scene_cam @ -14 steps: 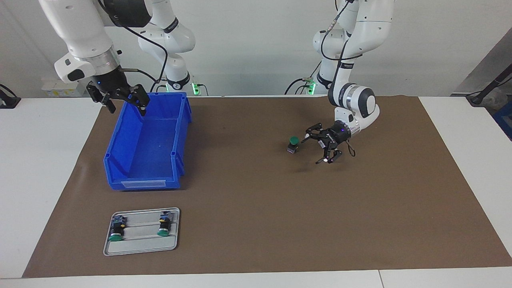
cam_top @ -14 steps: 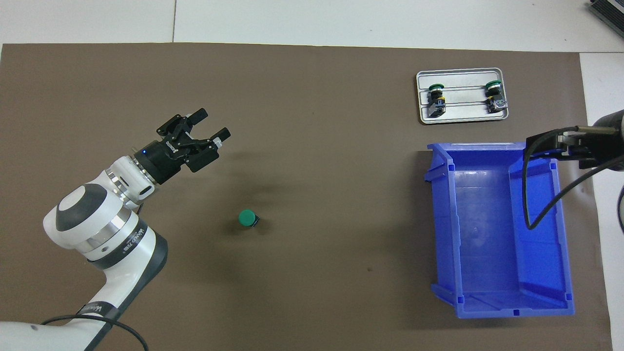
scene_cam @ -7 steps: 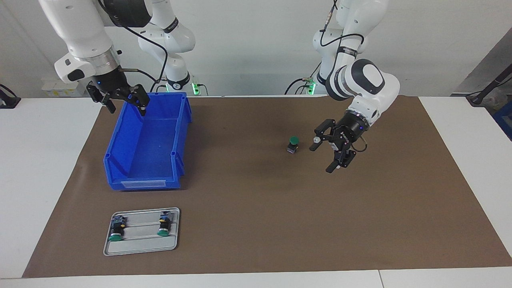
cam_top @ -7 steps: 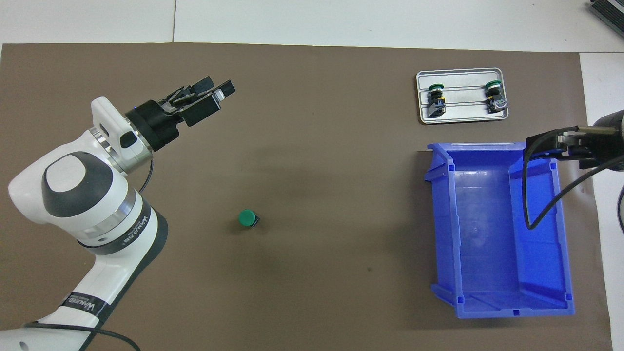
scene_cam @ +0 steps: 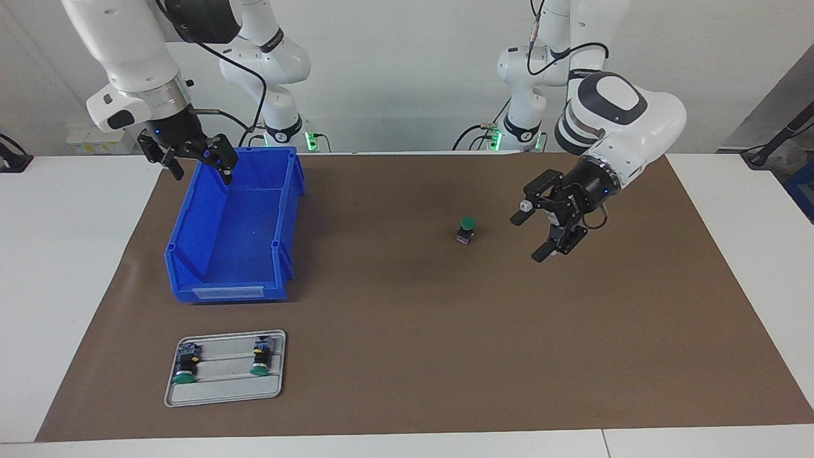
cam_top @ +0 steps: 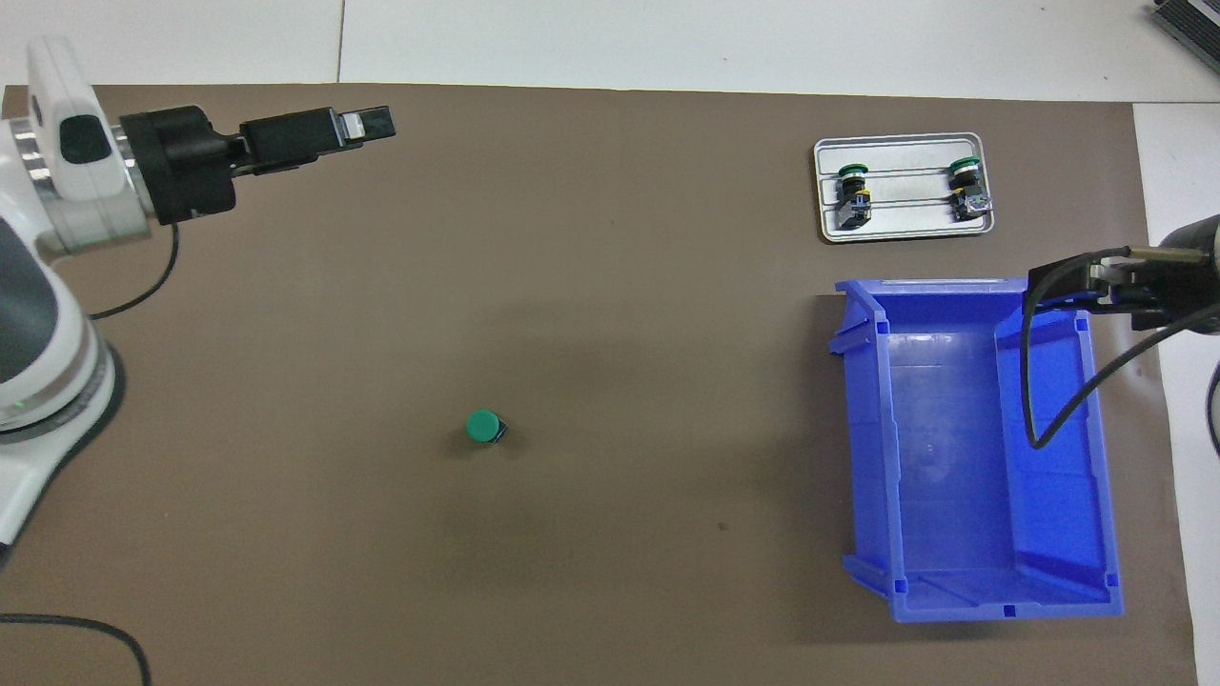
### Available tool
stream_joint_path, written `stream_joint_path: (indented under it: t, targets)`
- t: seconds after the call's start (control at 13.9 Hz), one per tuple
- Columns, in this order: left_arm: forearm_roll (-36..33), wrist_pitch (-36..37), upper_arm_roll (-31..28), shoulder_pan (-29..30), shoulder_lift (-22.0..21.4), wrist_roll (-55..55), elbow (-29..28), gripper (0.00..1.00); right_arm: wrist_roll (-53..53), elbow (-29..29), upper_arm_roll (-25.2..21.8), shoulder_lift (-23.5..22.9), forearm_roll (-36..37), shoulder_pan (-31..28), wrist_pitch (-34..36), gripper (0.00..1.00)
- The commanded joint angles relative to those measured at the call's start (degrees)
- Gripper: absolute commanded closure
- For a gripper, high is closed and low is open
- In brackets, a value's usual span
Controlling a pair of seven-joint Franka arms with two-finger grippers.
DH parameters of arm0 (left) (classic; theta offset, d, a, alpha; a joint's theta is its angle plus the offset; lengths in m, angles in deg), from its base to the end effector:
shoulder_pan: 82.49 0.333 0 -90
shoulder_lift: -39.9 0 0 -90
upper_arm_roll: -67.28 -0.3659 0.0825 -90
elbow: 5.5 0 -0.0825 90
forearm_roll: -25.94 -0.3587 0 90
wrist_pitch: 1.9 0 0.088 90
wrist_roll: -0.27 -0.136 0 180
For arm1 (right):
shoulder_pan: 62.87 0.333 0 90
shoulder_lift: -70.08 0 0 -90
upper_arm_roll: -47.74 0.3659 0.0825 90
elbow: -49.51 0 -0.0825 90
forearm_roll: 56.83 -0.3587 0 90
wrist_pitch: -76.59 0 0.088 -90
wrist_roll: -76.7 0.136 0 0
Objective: Place and press button with both arms
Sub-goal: 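Swing the left gripper up and away toward the far table edge, then lower the left gripper down onto the top of the black-green part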
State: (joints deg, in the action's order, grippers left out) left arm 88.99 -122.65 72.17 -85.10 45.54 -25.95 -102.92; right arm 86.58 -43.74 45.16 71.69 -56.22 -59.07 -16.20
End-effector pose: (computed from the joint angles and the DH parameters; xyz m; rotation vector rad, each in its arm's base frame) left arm 0.6068 -0.1418 0.6245 2.1180 -0.1387 0.5124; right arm 0.5237 0.0094 0.6391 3.1251 -0.2360 0.0327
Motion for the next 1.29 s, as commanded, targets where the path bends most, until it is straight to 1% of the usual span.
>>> stream_joint_path:
  t: [0.0, 0.07, 0.14, 0.22, 0.29, 0.36, 0.43, 0.5, 0.58, 0.65, 0.72, 0.86, 0.93, 1.15, 1.22]
  targets:
    - [-11.43, 8.58, 0.29, 1.30, 3.16, 9.42, 8.55, 0.03, 0.23, -1.58, 0.56, 1.29, 0.63, 0.06, -0.37, 0.00]
    - [-15.03, 10.77, 0.21, 0.77, 2.72, 10.04, 8.56, 0.03, 0.23, -1.58, 0.56, 1.29, 0.63, 0.06, -0.37, 0.00]
    - [-21.07, 14.71, 0.64, 0.42, 2.37, 10.49, 8.56, 0.05, 0.14, -1.58, 0.65, 1.29, 0.63, 0.06, -0.37, 0.00]
    - [-29.13, 18.49, 1.25, -0.89, 2.37, 10.84, 8.74, 0.13, 0.23, -1.58, 0.91, 1.29, 0.63, 0.33, -0.37, 0.00]
    - [-35.91, 19.83, 1.70, -4.12, 1.67, 12.76, 8.13, 0.18, 0.23, -1.58, 0.91, 1.29, 0.63, 0.42, -0.37, 0.00]
    - [-41.46, 19.32, 1.70, -6.94, 0.88, 16.34, 6.65, 0.19, 0.23, -1.58, 0.91, 1.29, 0.63, 0.42, -0.37, 0.00]
    - [-45.61, 19.06, 1.70, -9.32, 0.35, 19.77, 5.76, 0.19, 0.23, -1.58, 0.91, 1.29, 0.63, 0.42, -0.37, 0.00]
    - [-48.78, 19.23, 1.70, -11.17, -0.26, 22.24, 4.36, 0.32, 0.23, -1.58, 0.91, 1.29, 0.63, 0.42, -0.37, 0.00]
    - [-50.47, 18.80, 1.79, -12.49, -1.58, 23.49, 1.91, 0.48, 0.23, -1.58, 0.91, 1.29, 0.63, 0.42, -0.37, 0.00]
    - [-50.74, 17.66, 1.70, -13.11, -2.98, 23.50, -1.68, 0.62, 0.23, -1.58, 0.91, 1.29, 0.63, 0.42, -0.37, 0.00]
    - [-51.09, 14.52, 1.70, -13.90, -5.26, 23.59, -7.11, 0.80, 0.31, -1.58, 0.91, 1.29, 0.63, 0.42, -0.37, 0.00]
    - [-53.46, 6.00, 1.79, -16.71, -8.78, 23.59, -17.93, 1.00, 0.31, -1.58, 0.91, 1.29, 0.63, 0.42, -0.37, 0.00]
    - [-53.91, 3.26, 1.79, -17.42, -9.41, 23.59, -21.55, 1.00, 0.31, -1.58, 0.91, 1.29, 0.63, 0.42, -0.37, 0.00]
    - [-53.91, -1.14, 1.88, -18.65, -8.71, 24.20, -25.70, 1.00, 0.31, -1.58, 0.91, 1.29, 0.63, 0.42, -0.37, 0.00]
    - [-53.91, -4.38, 1.88, -19.53, -8.80, 24.20, -28.06, 1.00, 0.31, -1.58, 0.91, 1.29, 0.63, 0.42, -0.37, 0.00]
